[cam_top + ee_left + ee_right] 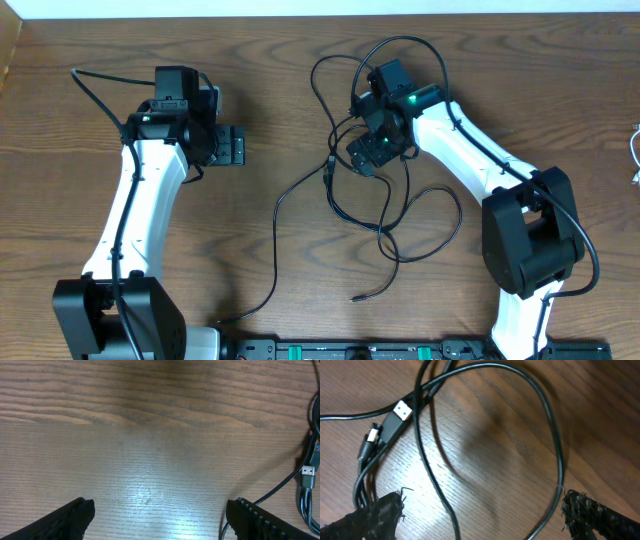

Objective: Untangle cables

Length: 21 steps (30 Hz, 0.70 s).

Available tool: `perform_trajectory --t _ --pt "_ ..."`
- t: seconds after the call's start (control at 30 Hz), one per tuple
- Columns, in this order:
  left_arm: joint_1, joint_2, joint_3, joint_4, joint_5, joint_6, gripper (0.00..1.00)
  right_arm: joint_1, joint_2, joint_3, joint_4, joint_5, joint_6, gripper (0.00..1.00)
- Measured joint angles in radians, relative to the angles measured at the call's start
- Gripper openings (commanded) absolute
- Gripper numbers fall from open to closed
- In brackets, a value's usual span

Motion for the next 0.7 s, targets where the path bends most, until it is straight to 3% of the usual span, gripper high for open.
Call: perform_trajectory --t 0.43,0.7 --pt "0.000 0.000 0.000 0.000 0.000 0.000 0.90 0.008 0.000 0.000 -0.022 -0.008 0.002 0.99" --pt "0.000 0.000 0.000 -0.003 0.000 0.000 0.90 0.108 0.000 0.000 -0.055 -0.007 -0.003 0.99"
